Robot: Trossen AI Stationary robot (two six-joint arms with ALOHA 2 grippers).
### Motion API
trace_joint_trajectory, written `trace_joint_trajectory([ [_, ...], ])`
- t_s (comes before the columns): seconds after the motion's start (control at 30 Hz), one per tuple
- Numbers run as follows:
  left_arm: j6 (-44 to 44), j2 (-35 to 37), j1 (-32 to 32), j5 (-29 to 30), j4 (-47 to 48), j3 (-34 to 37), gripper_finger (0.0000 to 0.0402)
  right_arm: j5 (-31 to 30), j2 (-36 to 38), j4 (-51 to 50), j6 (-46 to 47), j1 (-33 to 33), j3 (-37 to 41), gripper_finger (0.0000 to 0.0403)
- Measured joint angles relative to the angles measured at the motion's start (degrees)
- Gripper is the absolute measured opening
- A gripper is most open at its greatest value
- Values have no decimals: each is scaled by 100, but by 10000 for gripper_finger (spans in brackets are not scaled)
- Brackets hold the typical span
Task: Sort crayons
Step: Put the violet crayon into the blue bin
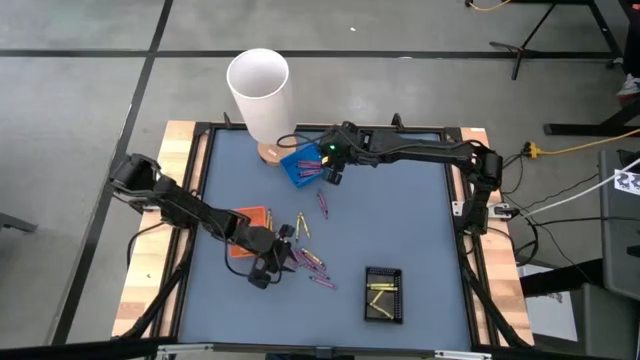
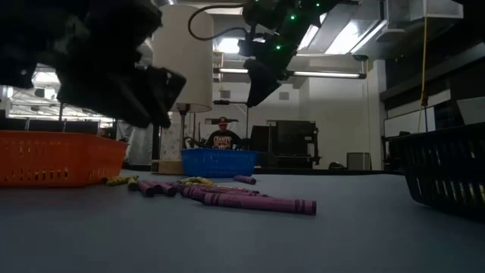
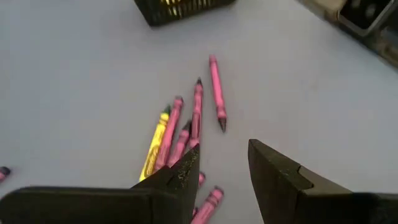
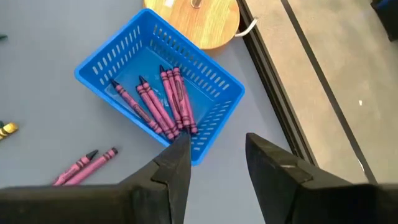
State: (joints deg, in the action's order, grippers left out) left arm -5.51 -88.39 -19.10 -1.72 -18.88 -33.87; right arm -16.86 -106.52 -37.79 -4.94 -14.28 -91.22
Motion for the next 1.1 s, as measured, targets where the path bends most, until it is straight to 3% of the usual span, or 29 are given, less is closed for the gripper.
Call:
trace_joint_trajectory([
  [0.23, -289, -38, 263, -381, 310, -173, 120, 151, 0, 23, 14, 2, 0, 152],
  [0.43, -1268, -38, 261, -181, 2278, -1274, 101, 151, -2, 15, 14, 0, 0, 152],
  [0.67, -1463, -223, 261, 237, 4014, -2248, 90, 151, 0, -122, 14, 2, -2, 152],
  [0.8, -1517, -570, 194, 216, 4415, -2396, 90, 153, -2, -210, 14, 2, -2, 152],
  [1.1, -1837, -1075, 132, 204, 4366, -2406, 90, 153, -2, -279, 14, 2, -2, 152],
])
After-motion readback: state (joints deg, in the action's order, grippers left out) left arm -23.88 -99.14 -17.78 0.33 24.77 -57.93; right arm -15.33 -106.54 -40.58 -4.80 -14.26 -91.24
